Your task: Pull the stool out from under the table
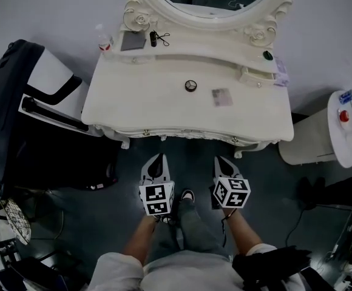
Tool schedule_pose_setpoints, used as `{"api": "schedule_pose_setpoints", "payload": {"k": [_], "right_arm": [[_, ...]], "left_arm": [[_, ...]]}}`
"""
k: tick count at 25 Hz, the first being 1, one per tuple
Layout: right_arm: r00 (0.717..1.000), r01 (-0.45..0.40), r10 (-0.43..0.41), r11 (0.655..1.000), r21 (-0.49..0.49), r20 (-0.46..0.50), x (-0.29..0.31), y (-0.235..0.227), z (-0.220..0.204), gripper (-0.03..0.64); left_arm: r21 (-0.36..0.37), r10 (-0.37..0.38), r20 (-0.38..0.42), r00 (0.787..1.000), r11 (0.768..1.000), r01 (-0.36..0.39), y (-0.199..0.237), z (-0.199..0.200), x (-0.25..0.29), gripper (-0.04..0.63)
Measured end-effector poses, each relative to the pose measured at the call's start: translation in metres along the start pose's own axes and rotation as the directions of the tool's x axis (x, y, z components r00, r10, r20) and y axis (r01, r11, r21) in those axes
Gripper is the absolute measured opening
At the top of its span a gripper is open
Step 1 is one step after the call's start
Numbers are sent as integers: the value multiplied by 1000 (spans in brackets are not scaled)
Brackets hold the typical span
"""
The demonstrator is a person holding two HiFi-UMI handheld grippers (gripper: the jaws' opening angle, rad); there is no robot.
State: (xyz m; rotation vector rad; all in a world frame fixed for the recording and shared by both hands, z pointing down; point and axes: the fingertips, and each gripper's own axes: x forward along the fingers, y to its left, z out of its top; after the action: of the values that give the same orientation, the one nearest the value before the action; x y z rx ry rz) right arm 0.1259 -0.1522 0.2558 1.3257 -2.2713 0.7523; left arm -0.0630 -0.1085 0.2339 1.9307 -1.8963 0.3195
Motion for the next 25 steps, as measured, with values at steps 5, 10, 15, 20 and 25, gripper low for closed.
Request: {"api": "schedule_pose_setpoints", "payload": {"k": [5,10,15,20,25], "right_arm": [[1000,-4,5,1000,-13,31,48,-9,-48,-2],[999,4,-2,999,-46,36,104,-28,-117,-2],[995,11,-2,996,-87,99,161,-47,-163,-2],[985,12,13,990,-144,169,220,-70,-211,-2],[970,43,-12,992,-122,243,261,-102,-256,-2]], "left_arm": [[-16,19,-3,1000,1000,-19,26,-66,37,-6],[-73,51,13,999,996,-50,54,-148,76,-6],[-75,34,71,997,997,-29,75,-215,122,-6],[-98,46,148,988,995,-32,97,-277,167,-6],[-98,53,184,981,995,-35,114,-333,209,-6]]}}
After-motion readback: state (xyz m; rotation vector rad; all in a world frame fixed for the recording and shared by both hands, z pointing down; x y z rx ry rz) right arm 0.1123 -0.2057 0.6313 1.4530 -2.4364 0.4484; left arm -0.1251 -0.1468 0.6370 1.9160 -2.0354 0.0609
